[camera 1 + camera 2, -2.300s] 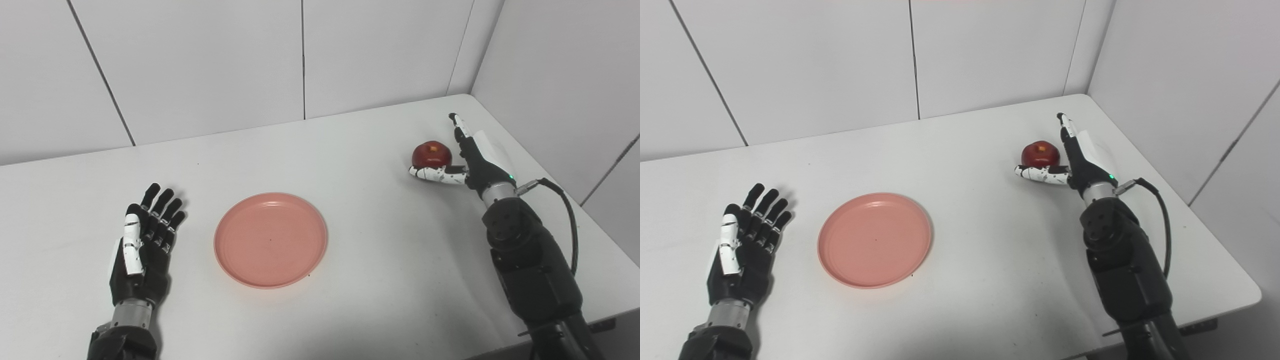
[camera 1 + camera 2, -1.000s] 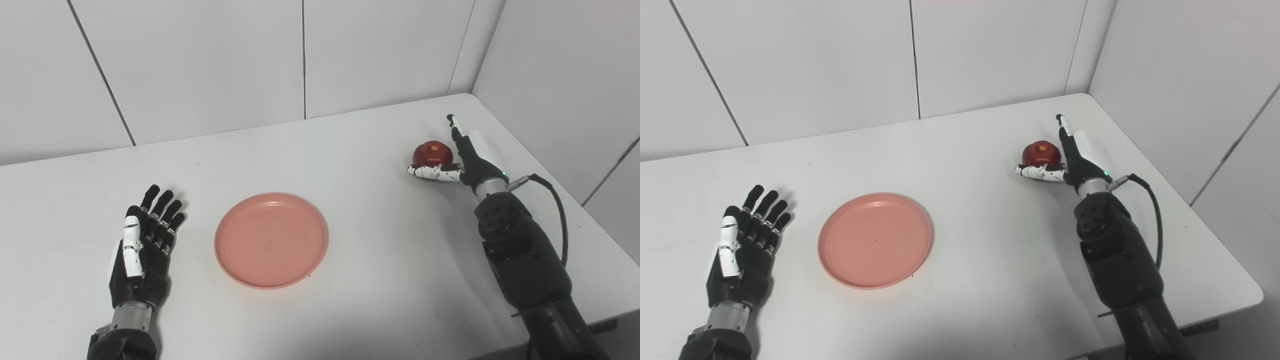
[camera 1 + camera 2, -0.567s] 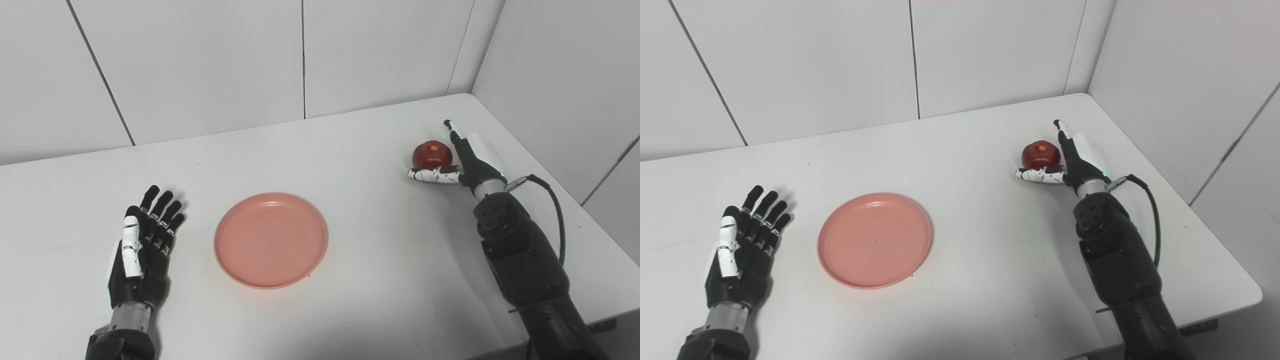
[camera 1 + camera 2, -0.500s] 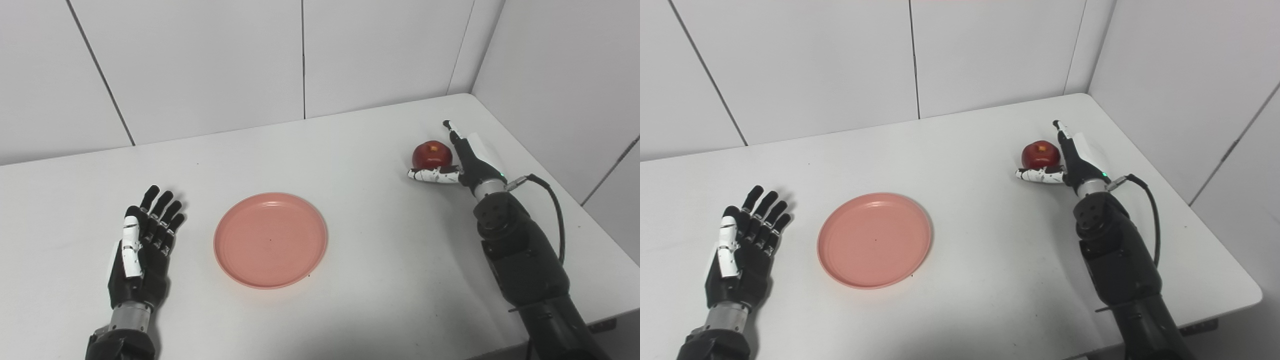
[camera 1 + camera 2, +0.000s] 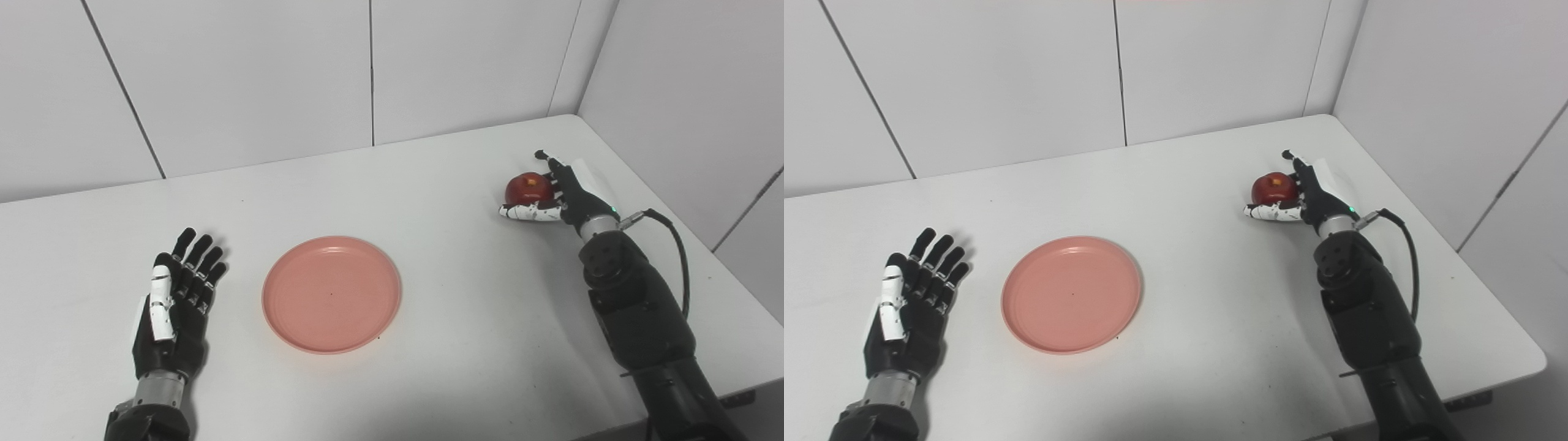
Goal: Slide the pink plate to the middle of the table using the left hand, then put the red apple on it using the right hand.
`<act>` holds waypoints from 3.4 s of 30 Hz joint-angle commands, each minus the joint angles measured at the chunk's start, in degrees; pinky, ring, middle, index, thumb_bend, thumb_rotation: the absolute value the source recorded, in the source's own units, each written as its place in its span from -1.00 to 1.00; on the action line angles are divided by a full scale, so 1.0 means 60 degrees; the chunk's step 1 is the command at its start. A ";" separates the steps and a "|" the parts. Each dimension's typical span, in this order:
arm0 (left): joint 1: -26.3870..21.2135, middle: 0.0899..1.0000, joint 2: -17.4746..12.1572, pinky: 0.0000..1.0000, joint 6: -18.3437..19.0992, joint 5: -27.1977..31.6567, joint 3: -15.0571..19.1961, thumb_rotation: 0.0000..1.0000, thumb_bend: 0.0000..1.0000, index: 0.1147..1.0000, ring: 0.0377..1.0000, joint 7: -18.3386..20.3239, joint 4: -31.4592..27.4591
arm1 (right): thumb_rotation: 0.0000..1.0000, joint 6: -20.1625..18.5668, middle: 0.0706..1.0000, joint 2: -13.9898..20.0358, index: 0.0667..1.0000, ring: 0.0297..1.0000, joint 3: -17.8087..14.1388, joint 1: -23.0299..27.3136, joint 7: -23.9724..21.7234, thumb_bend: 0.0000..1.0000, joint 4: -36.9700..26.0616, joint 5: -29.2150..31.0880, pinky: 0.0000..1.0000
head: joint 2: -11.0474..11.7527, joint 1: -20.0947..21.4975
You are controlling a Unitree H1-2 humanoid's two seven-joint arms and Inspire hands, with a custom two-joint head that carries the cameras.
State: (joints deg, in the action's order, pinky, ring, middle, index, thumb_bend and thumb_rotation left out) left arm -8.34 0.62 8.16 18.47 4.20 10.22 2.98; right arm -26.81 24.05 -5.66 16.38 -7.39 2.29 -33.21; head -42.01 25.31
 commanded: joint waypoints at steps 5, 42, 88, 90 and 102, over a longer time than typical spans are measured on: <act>0.0148 0.82 -0.0049 0.85 0.0281 -0.0089 -0.0053 1.00 -0.21 0.78 0.81 -0.0111 0.0065 | -0.34 0.0071 0.59 0.0288 0.64 0.52 0.0062 0.0544 0.0375 0.92 0.0058 0.0104 0.34 | -0.0024 -0.0011; 0.0130 0.80 -0.0028 0.83 0.0289 -0.0112 -0.0023 1.00 -0.20 0.76 0.79 -0.0164 0.0119 | -0.74 0.2303 0.02 0.0036 -0.10 -0.02 0.0228 0.0854 0.3015 0.03 0.1683 0.1115 -0.14 | 0.0047 -0.0214; 0.0321 0.79 0.0651 0.80 -0.0061 -0.0920 -0.0471 1.00 -0.23 0.76 0.78 -0.0783 -0.0099 | -0.74 0.1523 -0.07 -0.1729 -0.10 -0.16 0.2078 0.1316 0.1261 0.02 -0.2389 0.0993 -0.28 | 0.0270 -0.2063; 0.0337 0.79 0.0706 0.80 -0.0091 -0.1014 -0.0517 1.00 -0.22 0.76 0.79 -0.0862 -0.0119 | -0.74 0.1606 -0.07 -0.1864 -0.10 -0.12 0.2251 0.1337 0.1223 0.02 -0.2394 0.0978 -0.20 | 0.0275 -0.2161; 0.0350 0.82 0.0965 0.85 -0.0226 -0.1333 -0.0671 1.00 -0.22 0.78 0.81 -0.1105 -0.0162 | -0.73 0.1570 -0.06 -0.2681 -0.10 -0.13 0.3189 0.1385 0.0993 0.03 -0.2228 0.0644 -0.25 | 0.0159 -0.3264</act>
State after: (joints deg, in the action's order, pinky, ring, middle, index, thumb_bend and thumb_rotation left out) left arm -7.11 5.44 6.52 10.91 0.63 4.58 1.54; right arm -19.91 8.13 13.54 21.79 -1.64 -10.23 -28.59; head -40.87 7.03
